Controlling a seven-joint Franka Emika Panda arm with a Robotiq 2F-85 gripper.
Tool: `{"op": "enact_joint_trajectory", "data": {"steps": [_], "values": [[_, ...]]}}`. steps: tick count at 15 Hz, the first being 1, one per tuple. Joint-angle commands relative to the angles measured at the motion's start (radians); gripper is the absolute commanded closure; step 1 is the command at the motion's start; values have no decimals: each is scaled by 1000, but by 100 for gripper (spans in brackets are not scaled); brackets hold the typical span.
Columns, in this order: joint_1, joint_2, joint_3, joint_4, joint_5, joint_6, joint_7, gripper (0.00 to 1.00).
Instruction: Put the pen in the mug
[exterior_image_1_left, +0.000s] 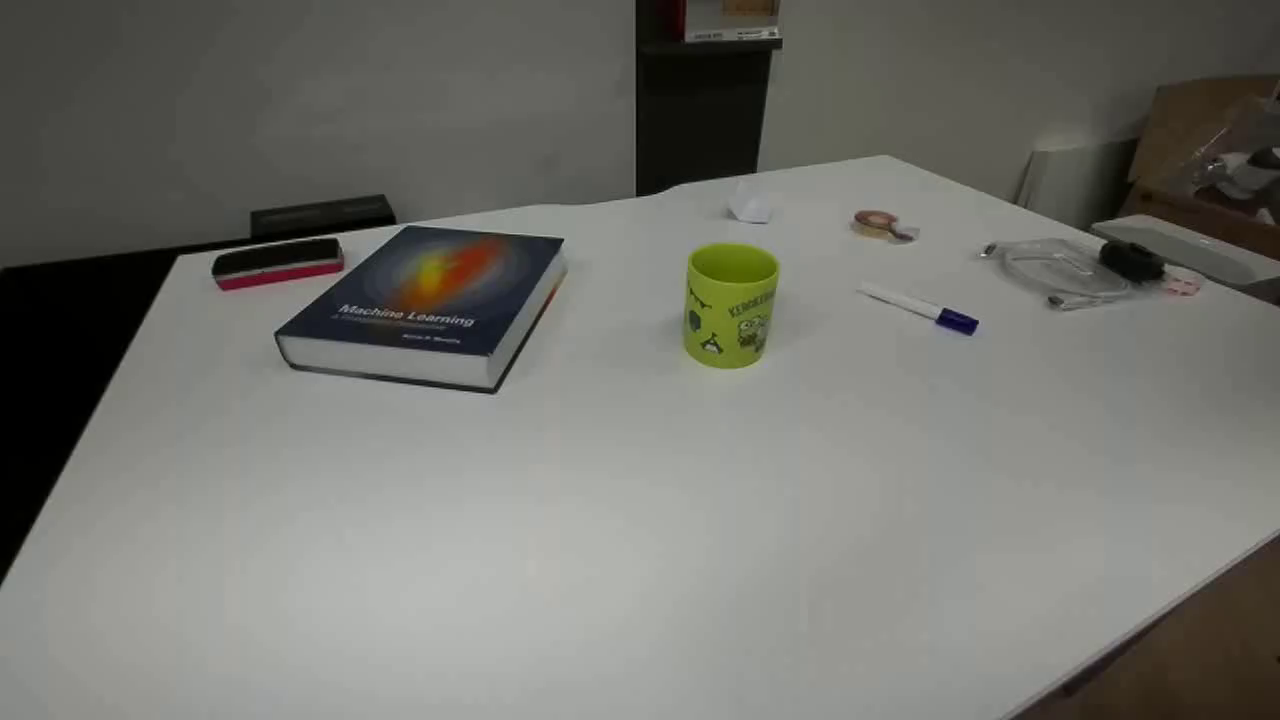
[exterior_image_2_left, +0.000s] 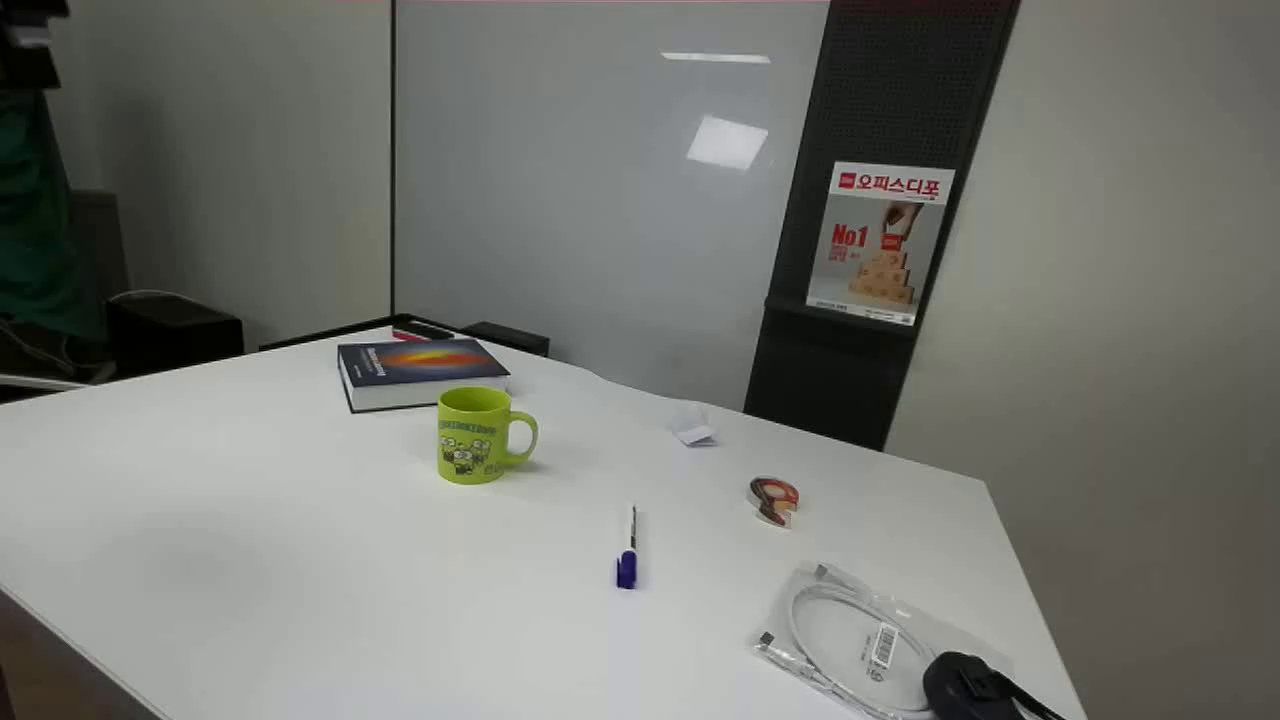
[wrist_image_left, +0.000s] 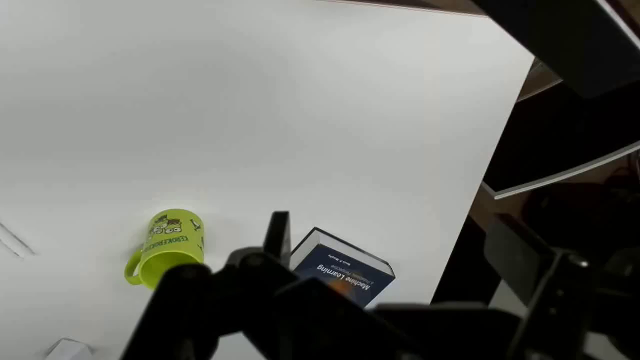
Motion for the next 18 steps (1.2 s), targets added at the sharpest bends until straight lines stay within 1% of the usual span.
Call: {"op": "enact_joint_trajectory", "data": {"steps": [1,9,11,13,14,18], "values": [[0,0,-1,2,-2,-5,1,0],[0,4,-1,2,-2,-5,1,0],[-65,-24,-8,3,-72,2,-2,0],[-151,-58,-32,5,-163,15,-10,0],[-196,-72,-55,6,-206,23,-20,0],[-365,-95,-185,7,-335,81,-113,0]]}}
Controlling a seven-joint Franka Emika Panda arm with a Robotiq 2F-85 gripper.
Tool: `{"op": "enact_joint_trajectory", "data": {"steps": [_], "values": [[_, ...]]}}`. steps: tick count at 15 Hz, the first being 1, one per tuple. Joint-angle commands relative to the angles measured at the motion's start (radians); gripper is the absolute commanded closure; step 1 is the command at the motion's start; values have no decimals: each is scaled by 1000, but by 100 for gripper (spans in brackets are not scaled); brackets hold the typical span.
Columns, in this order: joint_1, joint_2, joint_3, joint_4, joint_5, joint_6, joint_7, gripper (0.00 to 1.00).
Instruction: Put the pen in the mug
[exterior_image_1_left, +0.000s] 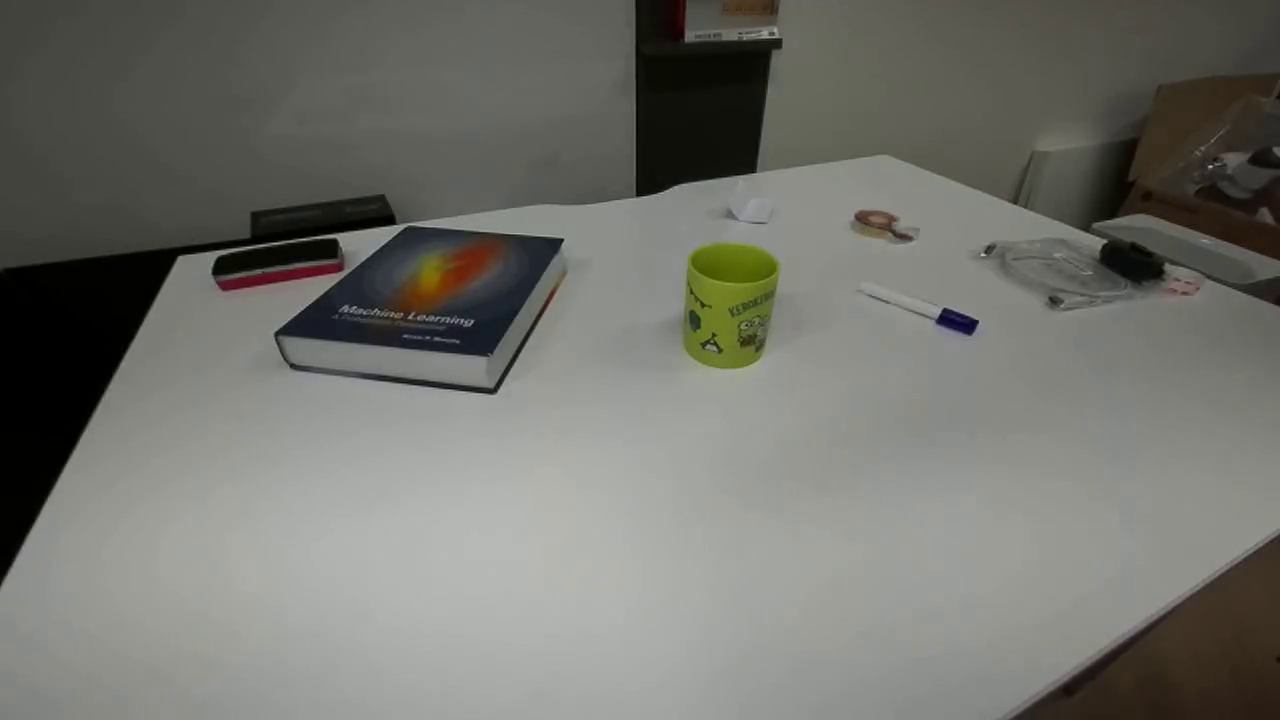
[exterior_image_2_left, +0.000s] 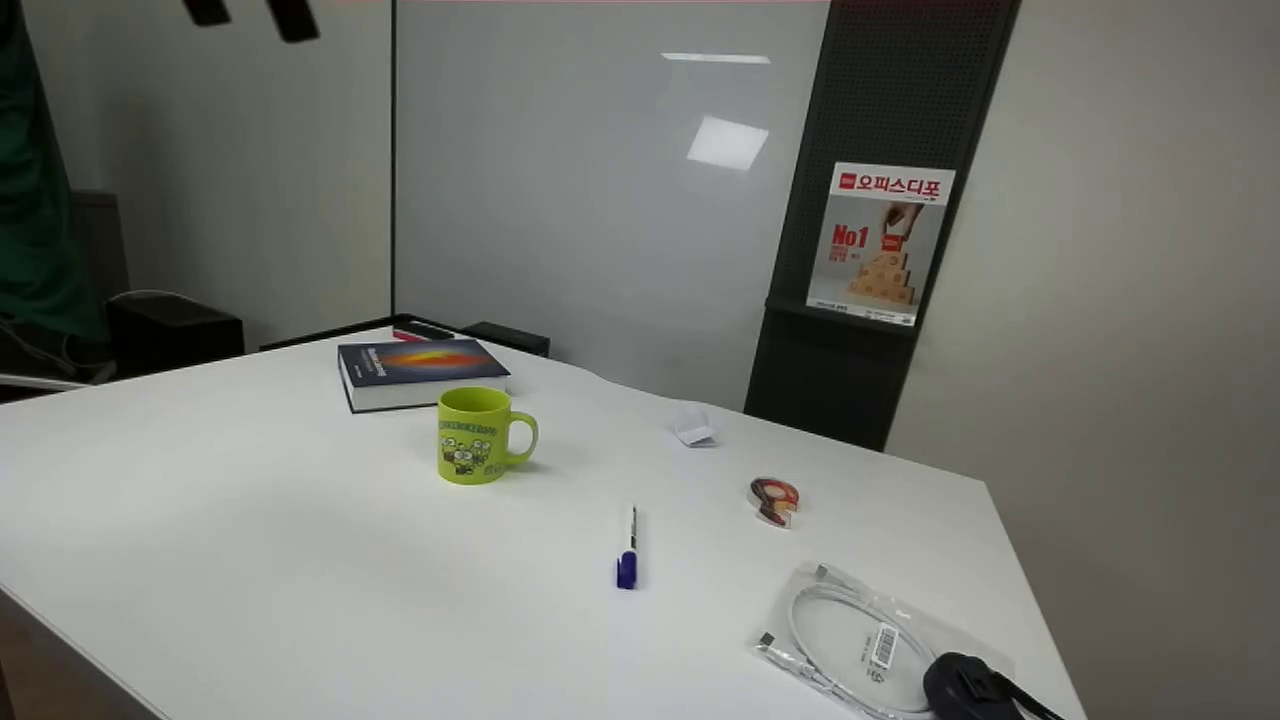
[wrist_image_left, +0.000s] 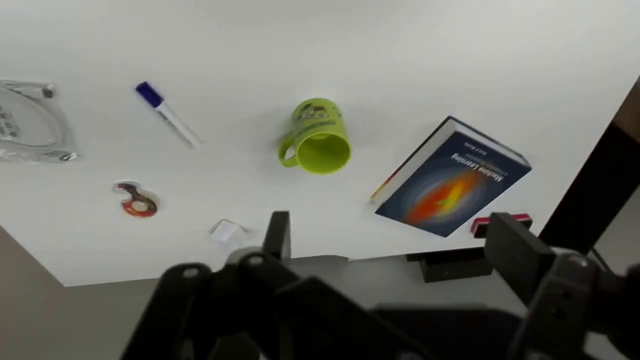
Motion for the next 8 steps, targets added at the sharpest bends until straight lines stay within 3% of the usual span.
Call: {"op": "enact_joint_trajectory", "data": {"steps": [1,5,6,8], "values": [[-132,-20,-114,2,-93,47,-85,0],[-223,25,-290,10,-118,131,-223,0],[-206,-4,-233,1,-106,98,-184,0],[-217,2,-264,1,-104,102,-215,0]]}}
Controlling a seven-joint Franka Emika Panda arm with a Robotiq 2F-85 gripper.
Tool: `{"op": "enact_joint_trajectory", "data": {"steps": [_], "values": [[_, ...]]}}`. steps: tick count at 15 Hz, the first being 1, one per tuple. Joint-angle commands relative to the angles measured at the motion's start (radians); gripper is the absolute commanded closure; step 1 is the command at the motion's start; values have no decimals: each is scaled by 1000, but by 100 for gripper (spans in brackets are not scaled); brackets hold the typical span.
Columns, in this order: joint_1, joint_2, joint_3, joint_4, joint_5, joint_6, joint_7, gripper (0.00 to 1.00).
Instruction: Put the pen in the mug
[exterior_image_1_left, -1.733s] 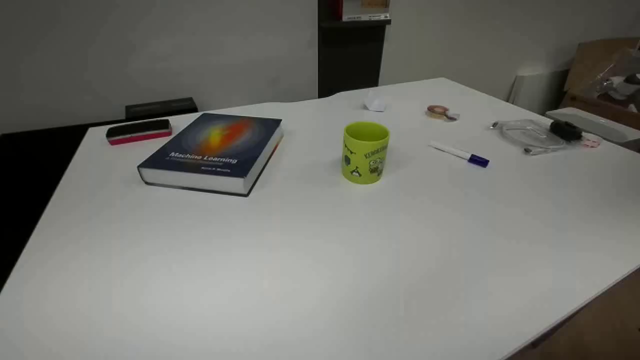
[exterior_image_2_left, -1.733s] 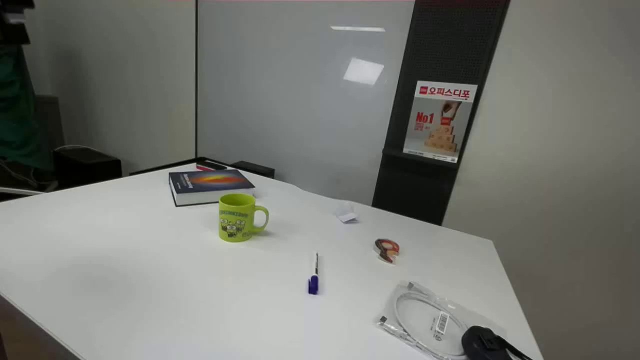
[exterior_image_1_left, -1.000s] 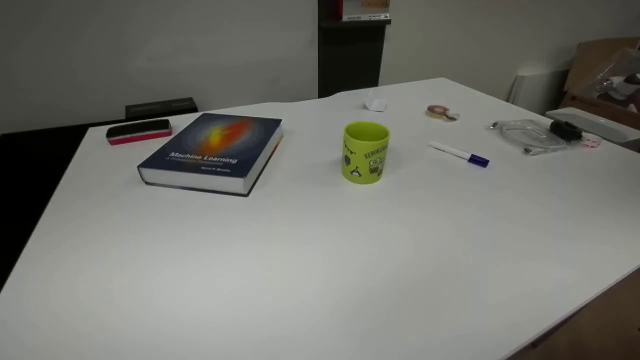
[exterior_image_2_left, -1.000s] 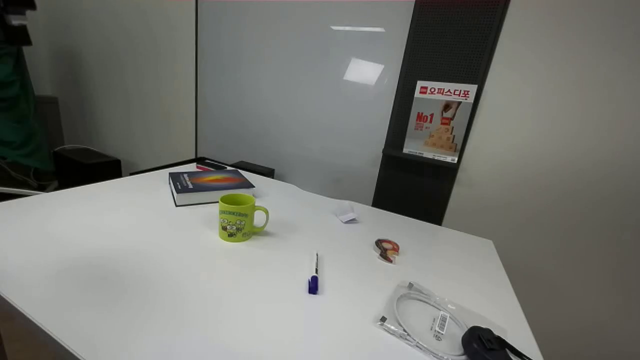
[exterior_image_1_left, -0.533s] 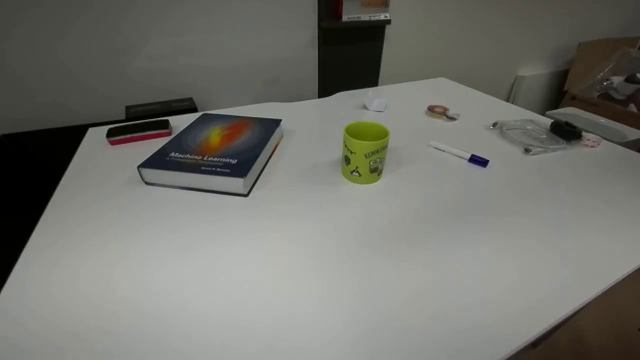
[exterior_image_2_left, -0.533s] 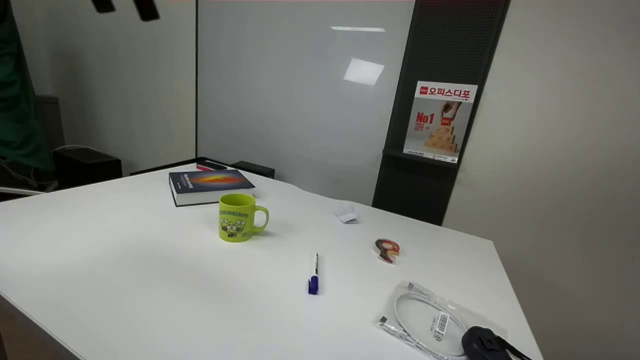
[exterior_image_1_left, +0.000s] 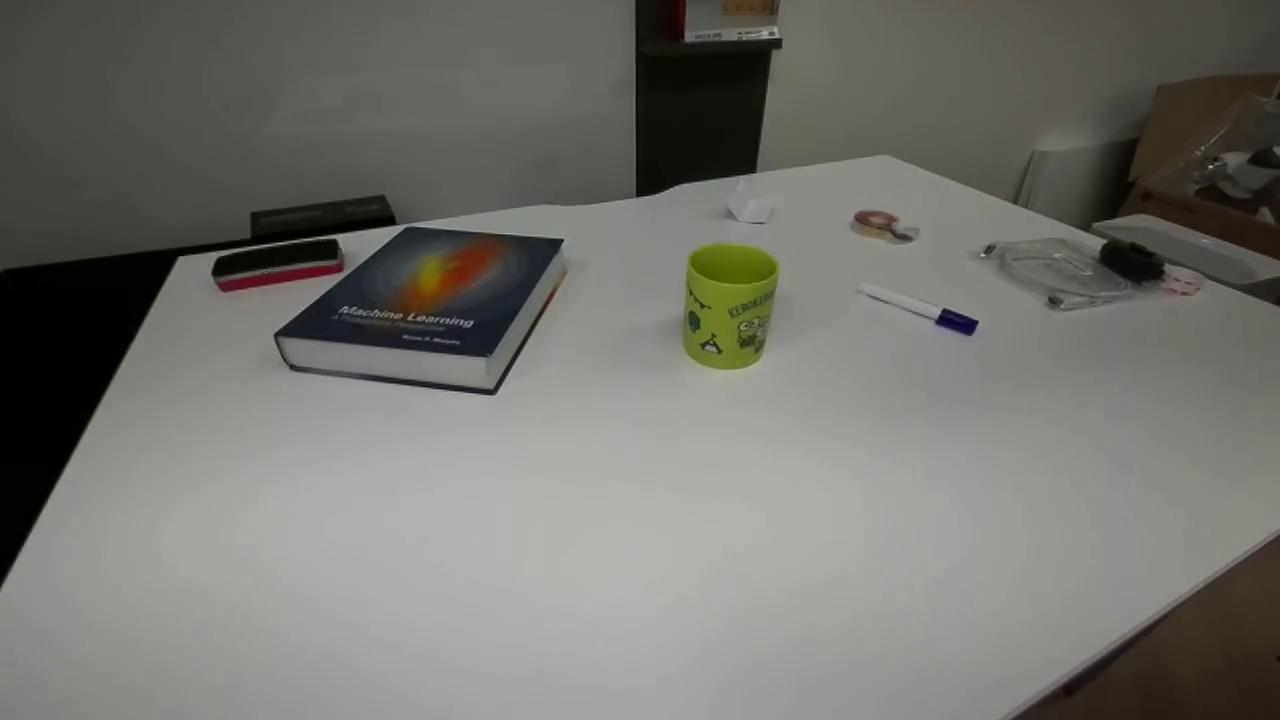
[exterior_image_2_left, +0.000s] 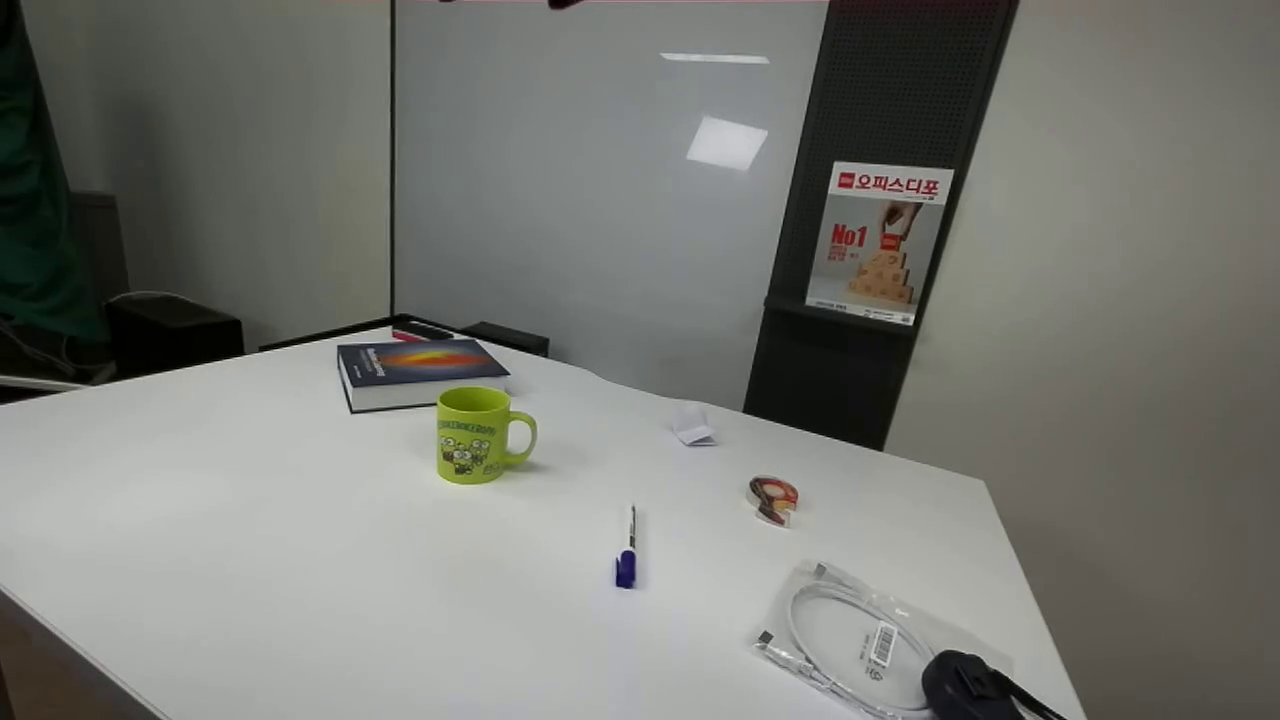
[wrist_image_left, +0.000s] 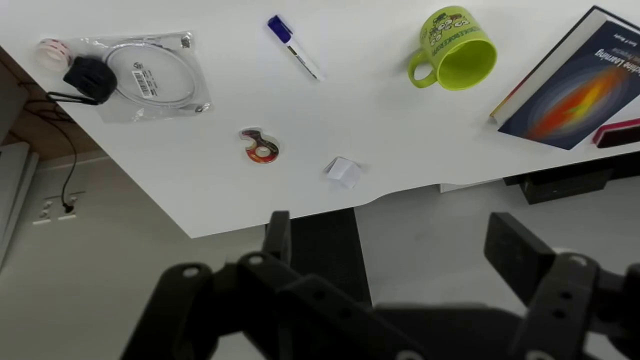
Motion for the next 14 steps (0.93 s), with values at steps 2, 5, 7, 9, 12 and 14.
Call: {"op": "enact_joint_trajectory", "data": {"steps": [2,5,7,9,12,14], "values": [[9,-2,18,2,-3,-3,7,0],[-5,19,37,31,-21,-62,14,0],[-8,74,0,84,-29,-129,-24,0],[-18,147,-53,145,-43,-181,-67,0],[-41,309,-164,262,-80,-214,-184,0],[-28,417,-240,339,-59,-229,-268,0]]}}
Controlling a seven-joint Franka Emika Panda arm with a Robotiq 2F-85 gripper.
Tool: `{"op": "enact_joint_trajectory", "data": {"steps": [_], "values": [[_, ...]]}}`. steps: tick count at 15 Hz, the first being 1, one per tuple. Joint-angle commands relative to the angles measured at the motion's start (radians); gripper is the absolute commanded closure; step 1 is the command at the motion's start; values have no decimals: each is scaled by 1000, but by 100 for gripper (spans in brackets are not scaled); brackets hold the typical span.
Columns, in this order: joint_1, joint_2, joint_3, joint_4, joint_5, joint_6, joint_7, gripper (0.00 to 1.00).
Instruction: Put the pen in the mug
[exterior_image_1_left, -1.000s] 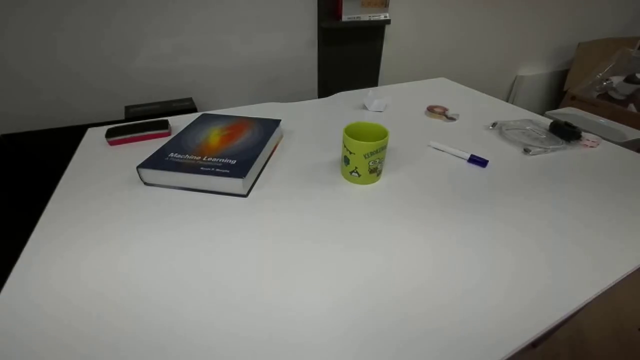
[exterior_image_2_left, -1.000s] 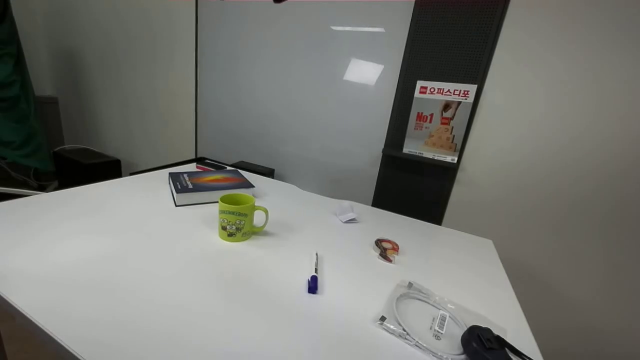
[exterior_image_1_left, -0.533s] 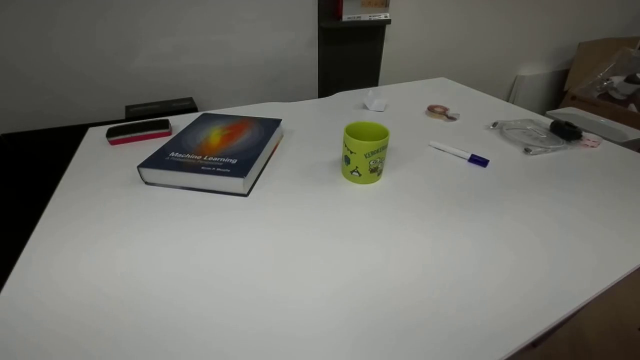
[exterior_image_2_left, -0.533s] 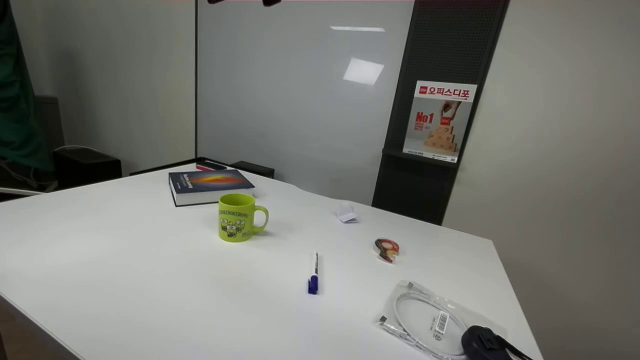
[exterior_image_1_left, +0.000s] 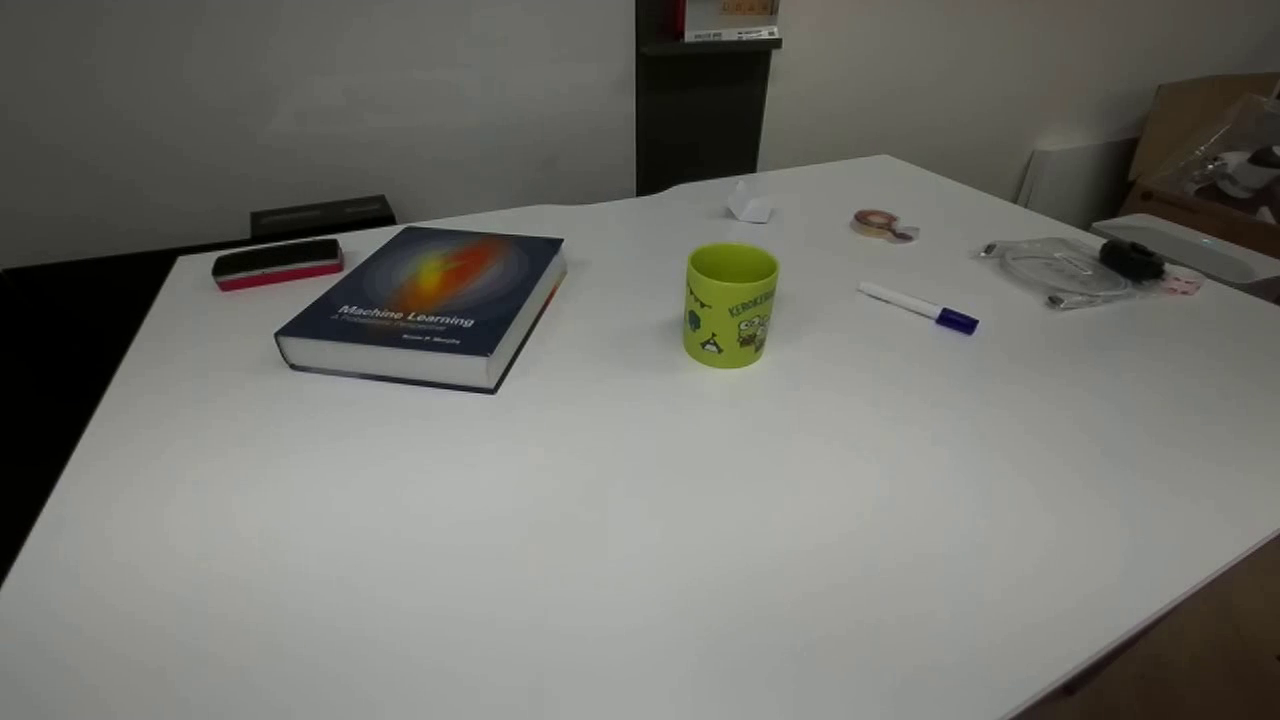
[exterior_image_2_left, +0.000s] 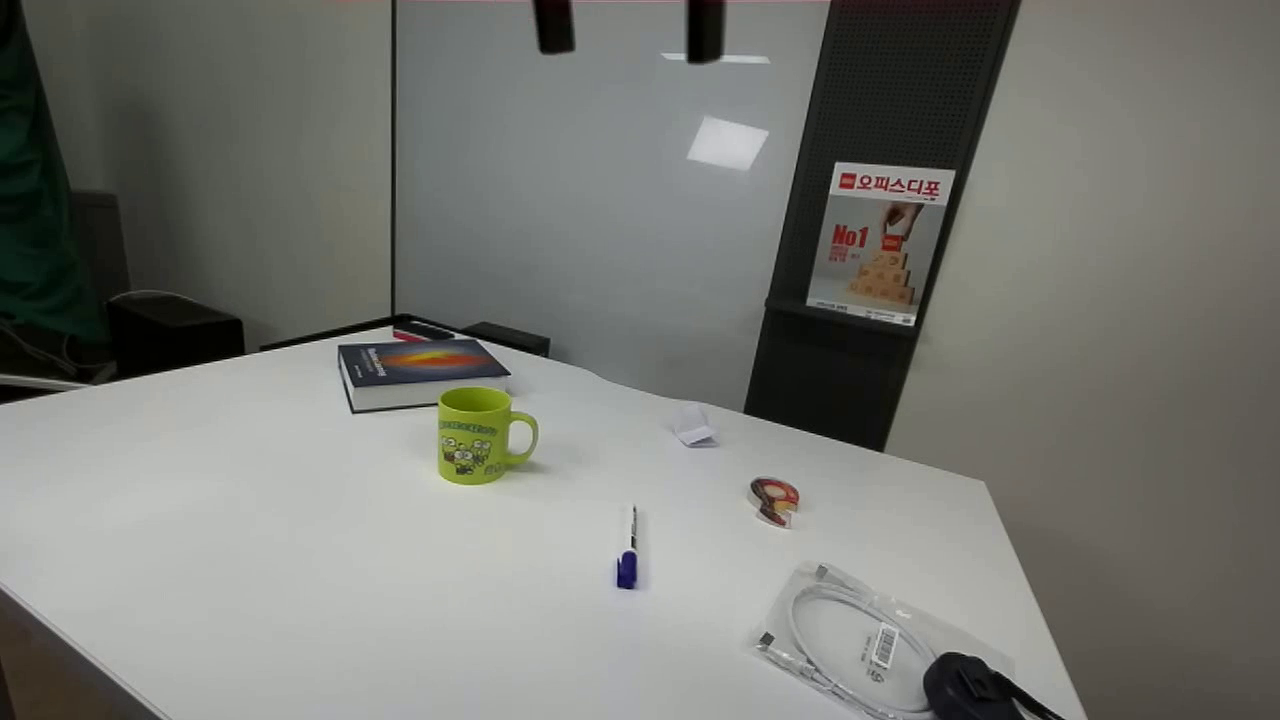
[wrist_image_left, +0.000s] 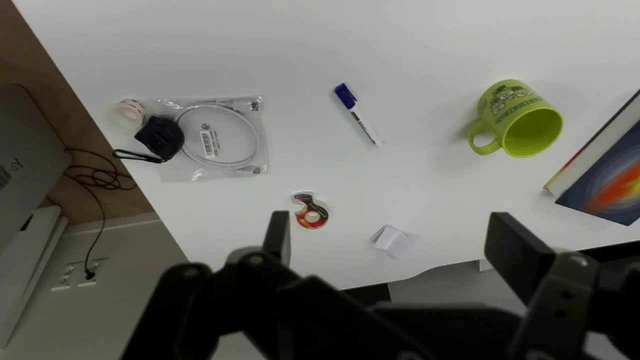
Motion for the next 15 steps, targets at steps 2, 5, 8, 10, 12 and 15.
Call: {"op": "enact_joint_trajectory", "data": {"steps": [2,5,8,10,12,15], "values": [[39,313,-139,236,45,-61,-174,0],[-2,287,-118,188,47,-27,-176,0],[8,368,-111,239,58,-30,-179,0],[19,397,-105,267,61,-78,-188,0],[31,473,-93,328,50,-146,-215,0],[46,612,-69,432,55,-220,-274,0]]}}
